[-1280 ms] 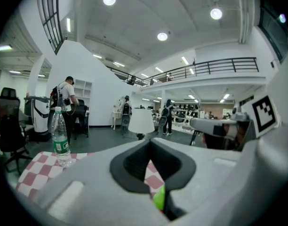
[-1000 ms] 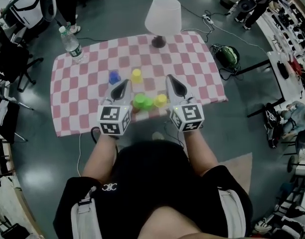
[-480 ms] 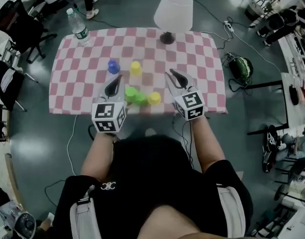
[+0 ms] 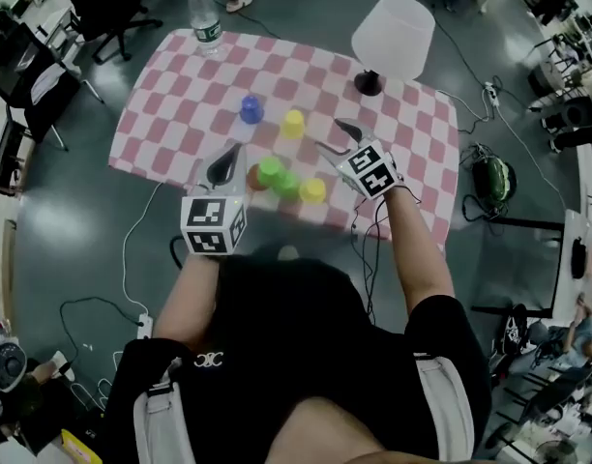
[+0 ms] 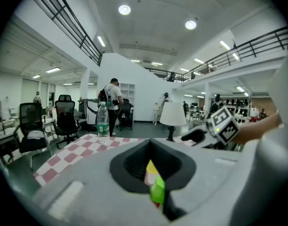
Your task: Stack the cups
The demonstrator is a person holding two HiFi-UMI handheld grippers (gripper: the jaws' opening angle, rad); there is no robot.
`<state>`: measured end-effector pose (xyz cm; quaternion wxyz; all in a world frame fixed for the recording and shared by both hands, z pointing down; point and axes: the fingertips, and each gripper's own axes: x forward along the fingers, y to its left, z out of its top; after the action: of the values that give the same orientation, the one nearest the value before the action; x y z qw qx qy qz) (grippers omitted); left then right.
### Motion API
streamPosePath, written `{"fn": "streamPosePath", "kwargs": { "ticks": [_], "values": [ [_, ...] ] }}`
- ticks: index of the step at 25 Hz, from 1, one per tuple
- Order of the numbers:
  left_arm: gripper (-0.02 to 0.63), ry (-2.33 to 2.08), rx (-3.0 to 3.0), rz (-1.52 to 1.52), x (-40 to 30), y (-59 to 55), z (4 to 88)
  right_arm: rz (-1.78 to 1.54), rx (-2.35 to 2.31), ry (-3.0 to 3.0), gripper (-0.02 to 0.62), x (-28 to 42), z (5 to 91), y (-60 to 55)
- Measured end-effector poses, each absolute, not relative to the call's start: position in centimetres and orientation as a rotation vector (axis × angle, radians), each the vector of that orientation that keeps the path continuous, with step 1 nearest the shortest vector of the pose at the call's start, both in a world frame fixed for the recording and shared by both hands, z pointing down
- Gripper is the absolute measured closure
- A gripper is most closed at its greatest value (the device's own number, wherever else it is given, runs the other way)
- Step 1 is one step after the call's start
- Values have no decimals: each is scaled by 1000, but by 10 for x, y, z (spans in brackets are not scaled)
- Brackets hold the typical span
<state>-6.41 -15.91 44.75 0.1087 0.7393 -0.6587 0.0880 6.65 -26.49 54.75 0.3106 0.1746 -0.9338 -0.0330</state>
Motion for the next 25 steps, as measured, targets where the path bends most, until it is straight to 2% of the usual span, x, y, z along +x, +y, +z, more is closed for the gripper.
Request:
{"fn": "streamPosePath", "kwargs": {
  "ticks": [15,25],
  "values": [
    [607,-2099,1941,317,-106,-127,465,-311,134,-2190,334,3,633,-295],
    [607,-2153,1849,319,-124,-117,467,-193,128,-2171,334,-12,660,-318]
  ]
}}
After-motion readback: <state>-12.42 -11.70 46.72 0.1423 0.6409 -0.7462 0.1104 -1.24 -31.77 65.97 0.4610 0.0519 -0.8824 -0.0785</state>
